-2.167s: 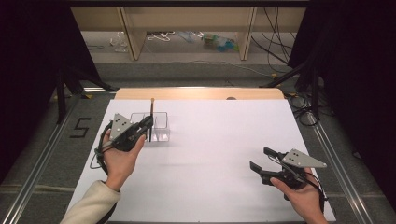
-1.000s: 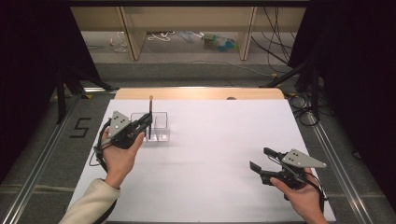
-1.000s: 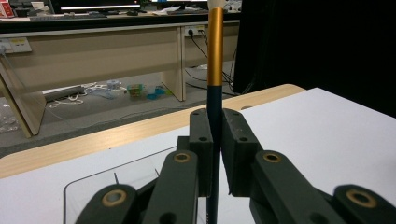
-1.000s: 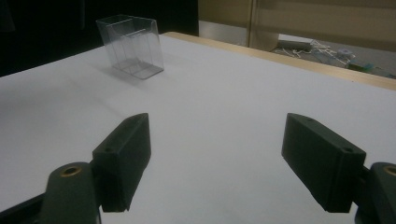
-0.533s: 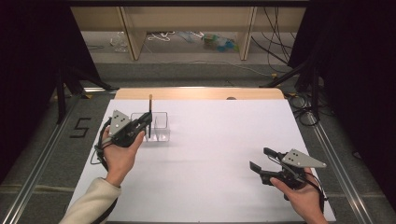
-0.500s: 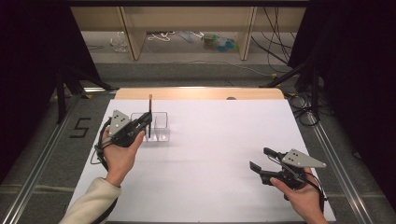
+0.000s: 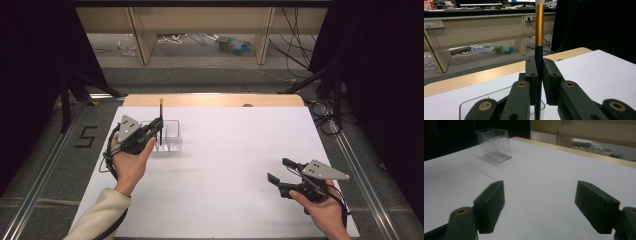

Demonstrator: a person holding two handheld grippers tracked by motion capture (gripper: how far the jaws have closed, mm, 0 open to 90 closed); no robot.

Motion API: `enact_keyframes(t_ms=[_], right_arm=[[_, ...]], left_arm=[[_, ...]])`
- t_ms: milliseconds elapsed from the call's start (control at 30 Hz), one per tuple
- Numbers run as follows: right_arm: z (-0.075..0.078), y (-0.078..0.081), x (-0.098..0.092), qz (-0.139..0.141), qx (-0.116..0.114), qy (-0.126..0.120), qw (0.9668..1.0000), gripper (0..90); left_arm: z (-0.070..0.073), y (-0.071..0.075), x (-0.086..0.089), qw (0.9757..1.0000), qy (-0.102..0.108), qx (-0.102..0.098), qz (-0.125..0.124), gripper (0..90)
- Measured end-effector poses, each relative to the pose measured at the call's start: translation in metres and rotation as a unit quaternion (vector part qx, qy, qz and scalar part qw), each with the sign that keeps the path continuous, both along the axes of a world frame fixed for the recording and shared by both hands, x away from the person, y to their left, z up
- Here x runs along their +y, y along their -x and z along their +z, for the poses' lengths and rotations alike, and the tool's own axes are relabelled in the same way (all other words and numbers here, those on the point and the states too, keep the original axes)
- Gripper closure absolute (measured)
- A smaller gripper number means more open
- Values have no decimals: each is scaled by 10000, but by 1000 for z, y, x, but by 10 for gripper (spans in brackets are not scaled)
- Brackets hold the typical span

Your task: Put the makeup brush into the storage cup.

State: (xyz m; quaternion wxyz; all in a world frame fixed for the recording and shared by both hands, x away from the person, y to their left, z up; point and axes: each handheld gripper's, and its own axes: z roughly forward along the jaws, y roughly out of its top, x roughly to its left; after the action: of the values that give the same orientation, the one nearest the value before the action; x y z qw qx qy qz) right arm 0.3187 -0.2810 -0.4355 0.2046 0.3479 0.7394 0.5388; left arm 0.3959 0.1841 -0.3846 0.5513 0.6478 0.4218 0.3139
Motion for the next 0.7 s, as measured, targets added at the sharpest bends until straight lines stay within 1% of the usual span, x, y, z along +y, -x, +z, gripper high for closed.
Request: enact_keyframes(t_ms=[100,133,167,233,267,367,400,433,467,600,633,700], right_arm=[[0,0,0,2,12,-3,10000,249],[1,0,-1,-11,36,59,10000,249],[1,1,-1,-27,80,68,9999,250],[1,1,-1,-9,70,32,10000,249],[0,0,0,3,7,0,10000,249],[0,0,0,3,11,0,10000,249],[0,1,0,5,54,-2,10000,249],[0,0,0,2,8,-1,10000,249],[0,1,0,3,50,-3,10000,250],[0,1,0,4,55,-4,10000,249],[1,1,-1,-28,88,63,9999,249],[1,1,-1,-23,79,40,10000,249]], left_arm=[[1,-1,-2,10000,-1,-14,-19,828],[1,-1,-3,10000,5,-17,-18,828],[1,-1,-3,10000,0,-16,-20,828],[1,-2,-3,10000,6,-19,-15,828],[1,-2,-3,10000,8,-18,-12,828],[1,-2,-2,10000,-2,-15,-3,828],[1,-2,-2,10000,4,-14,10,828],[1,-3,-2,10000,11,-15,14,828],[1,-3,-2,10000,22,-20,20,828],[2,-4,-1,10000,12,-26,21,828],[2,-4,0,10000,11,-25,26,828],[2,-5,0,10000,17,-39,30,828]])
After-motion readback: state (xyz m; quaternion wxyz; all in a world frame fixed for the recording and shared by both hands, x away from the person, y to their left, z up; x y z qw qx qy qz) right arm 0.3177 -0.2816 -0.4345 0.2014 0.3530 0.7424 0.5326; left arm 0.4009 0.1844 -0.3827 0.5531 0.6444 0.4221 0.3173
